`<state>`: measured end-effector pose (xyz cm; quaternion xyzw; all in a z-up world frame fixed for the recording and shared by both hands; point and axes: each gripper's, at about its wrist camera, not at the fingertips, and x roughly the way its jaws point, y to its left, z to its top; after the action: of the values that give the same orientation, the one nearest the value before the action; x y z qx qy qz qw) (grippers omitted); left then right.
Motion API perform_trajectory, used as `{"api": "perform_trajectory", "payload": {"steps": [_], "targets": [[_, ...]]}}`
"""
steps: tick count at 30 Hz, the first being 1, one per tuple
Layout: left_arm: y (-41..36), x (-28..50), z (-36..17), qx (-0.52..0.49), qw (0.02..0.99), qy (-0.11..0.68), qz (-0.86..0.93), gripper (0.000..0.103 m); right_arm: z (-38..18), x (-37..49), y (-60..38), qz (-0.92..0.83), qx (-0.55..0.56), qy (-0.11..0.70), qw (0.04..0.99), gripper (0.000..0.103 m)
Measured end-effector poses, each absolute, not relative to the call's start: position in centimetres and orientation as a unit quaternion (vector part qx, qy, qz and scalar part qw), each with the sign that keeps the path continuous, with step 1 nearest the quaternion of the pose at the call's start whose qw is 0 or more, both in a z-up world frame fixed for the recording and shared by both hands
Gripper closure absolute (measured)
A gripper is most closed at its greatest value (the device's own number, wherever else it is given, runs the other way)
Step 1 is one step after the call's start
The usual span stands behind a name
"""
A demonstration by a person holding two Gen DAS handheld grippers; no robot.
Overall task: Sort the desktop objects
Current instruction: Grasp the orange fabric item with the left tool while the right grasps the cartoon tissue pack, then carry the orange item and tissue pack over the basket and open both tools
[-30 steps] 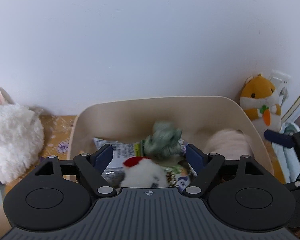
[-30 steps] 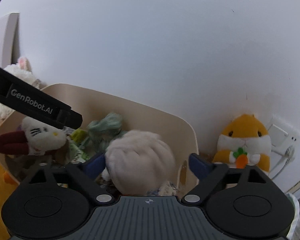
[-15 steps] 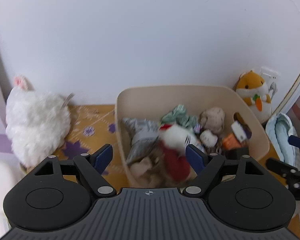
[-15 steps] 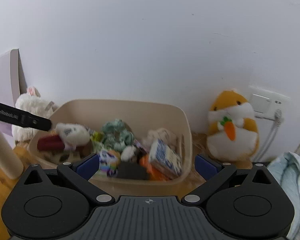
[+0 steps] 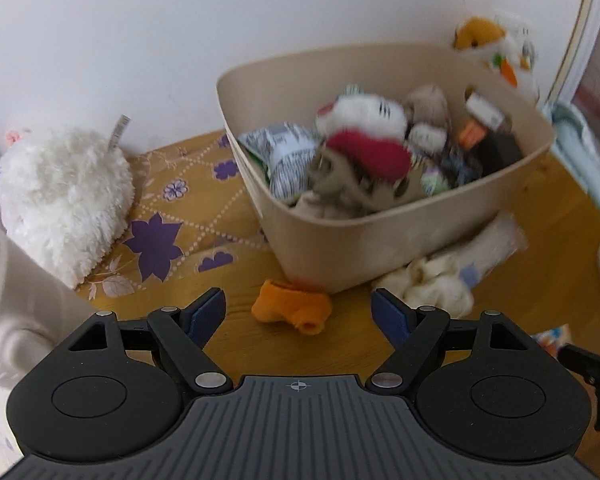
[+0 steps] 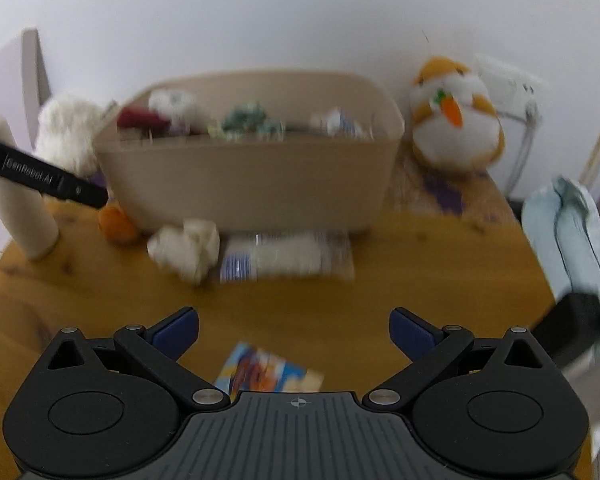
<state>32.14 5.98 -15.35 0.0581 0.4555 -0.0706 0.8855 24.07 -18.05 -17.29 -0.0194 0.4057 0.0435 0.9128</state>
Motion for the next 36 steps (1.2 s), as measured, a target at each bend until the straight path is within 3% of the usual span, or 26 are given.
{"api": "perform_trajectory", "payload": {"steps": [11, 18, 22, 25, 27, 29, 31, 36], "targets": [[7.4, 35.5, -20.1, 0.035, 0.866, 0.497, -0.052, 0.022, -21.8, 23.6, -17.7, -0.011, 0.042, 0.457, 0.888, 0.006], [6.1, 36.2, -21.1, 0.085, 0.867, 0.487, -0.059, 0.023, -22.5, 24.8, -17.7, 0.011, 0.042, 0.468, 0.883, 0.015], [6.6, 36.3, -21.2, 0.055, 0.862, 0.498, -0.078, 0.04, -22.4, 24.9, -17.5, 0.017, 0.031, 0.469, 0.883, 0.017], [6.8, 36.3, -21.1, 0.049, 0.86, 0.501, -0.078, 0.047, -22.3, 24.7, -17.1, 0.018, 0.015, 0.468, 0.883, 0.024], [6.7, 36.1, -21.0, 0.052, 0.861, 0.499, -0.084, 0.057, -22.3, 24.5, -16.8, 0.02, -0.002, 0.468, 0.884, 0.03], [6.6, 35.9, -20.9, 0.055, 0.861, 0.499, -0.085, 0.073, -22.2, 24.3, -16.7, 0.027, -0.008, 0.466, 0.884, 0.039], [6.5, 35.9, -20.8, 0.053, 0.858, 0.504, -0.086, 0.083, -22.2, 24.3, -16.9, 0.027, -0.002, 0.466, 0.884, 0.04], [6.3, 34.9, -20.6, 0.066, 0.848, 0.516, -0.101, 0.086, -22.0, 24.3, -17.5, 0.025, 0.018, 0.468, 0.883, 0.04]]}}
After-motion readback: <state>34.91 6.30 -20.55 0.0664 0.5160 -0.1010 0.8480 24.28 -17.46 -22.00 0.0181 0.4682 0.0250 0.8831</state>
